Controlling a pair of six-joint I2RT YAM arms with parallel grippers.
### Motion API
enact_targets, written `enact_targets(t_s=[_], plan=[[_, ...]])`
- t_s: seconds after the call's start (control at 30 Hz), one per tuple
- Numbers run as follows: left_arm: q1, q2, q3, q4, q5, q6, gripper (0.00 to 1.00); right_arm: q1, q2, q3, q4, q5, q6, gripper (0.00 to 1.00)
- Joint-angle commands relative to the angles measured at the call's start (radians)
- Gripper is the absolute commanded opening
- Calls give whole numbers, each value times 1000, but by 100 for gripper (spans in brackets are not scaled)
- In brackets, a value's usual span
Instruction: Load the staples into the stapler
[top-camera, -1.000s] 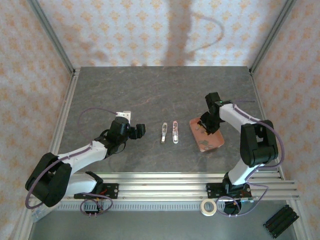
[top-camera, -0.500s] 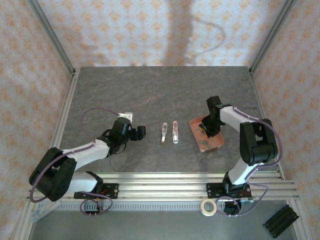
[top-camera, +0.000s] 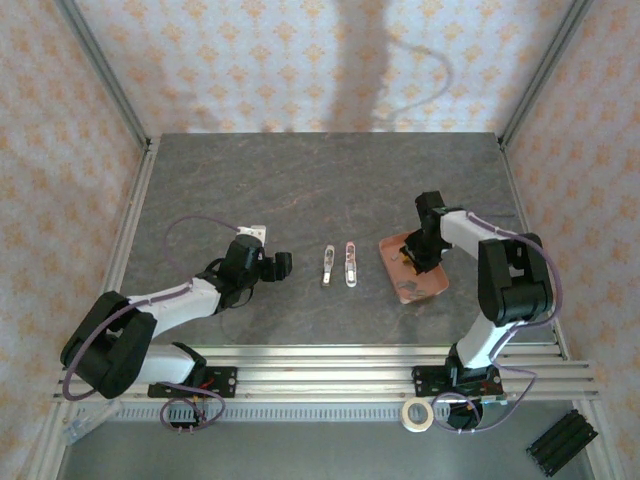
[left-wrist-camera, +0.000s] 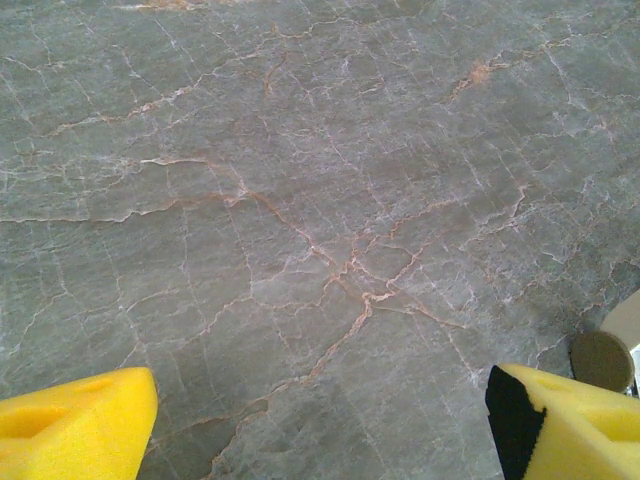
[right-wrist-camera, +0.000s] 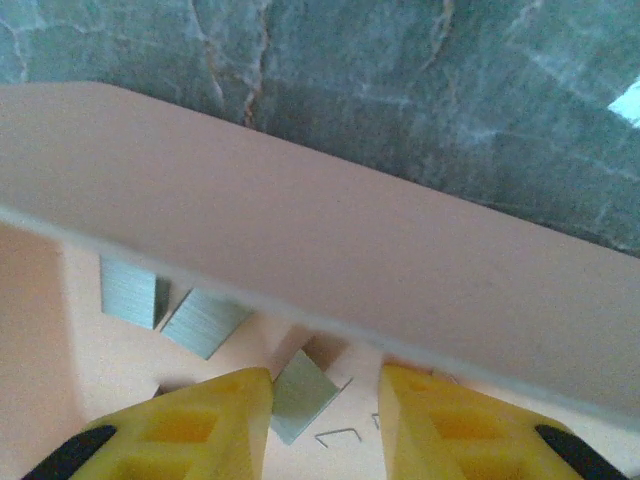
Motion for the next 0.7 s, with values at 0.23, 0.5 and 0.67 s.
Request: enact_targets(t_s=[0.23, 0.5, 0.67], plan=[[10, 12, 23, 29, -19, 16, 87, -8, 59, 24, -63, 27, -48, 31], [10, 29, 31, 35, -8, 18, 87, -7, -16, 24, -115, 46, -53, 36], [10, 34, 39, 36, -3, 17, 87, -8, -39, 32, -101, 21, -44, 38]])
